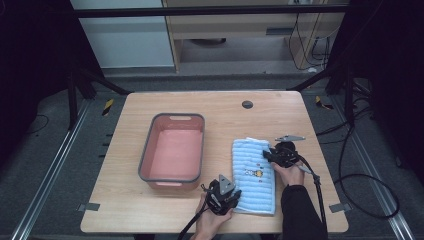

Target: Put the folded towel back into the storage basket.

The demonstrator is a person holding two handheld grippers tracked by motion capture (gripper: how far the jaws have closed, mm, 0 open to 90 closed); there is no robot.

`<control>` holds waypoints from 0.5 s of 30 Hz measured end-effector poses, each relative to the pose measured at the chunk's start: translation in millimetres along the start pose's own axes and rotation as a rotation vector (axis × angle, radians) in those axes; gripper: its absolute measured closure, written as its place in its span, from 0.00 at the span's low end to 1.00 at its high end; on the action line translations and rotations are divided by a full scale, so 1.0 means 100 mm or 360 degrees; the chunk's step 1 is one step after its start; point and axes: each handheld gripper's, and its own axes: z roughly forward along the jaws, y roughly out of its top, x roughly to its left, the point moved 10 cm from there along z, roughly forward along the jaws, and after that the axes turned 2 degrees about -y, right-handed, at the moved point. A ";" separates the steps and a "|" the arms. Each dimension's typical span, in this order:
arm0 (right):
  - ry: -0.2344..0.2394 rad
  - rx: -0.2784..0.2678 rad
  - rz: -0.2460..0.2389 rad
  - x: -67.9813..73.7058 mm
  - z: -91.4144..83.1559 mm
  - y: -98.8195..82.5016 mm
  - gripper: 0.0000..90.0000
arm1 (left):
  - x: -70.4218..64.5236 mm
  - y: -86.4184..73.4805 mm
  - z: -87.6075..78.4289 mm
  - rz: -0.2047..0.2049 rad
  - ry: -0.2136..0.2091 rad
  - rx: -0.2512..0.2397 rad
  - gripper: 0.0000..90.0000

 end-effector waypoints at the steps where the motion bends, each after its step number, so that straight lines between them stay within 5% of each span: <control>1: 0.0003 0.0003 -0.0008 0.01 0.00 0.00 0.82 | -0.01 0.00 0.00 -0.0004 -0.0004 -0.0003 0.83; 6: 0.0010 -0.0004 0.0009 0.03 -0.01 0.01 0.86 | -0.02 0.01 0.00 0.0018 0.0020 -0.0008 0.90; 15: 0.0020 -0.0074 -0.0016 0.07 -0.16 0.11 0.88 | 0.00 0.05 -0.05 -0.0060 -0.0047 -0.0072 0.94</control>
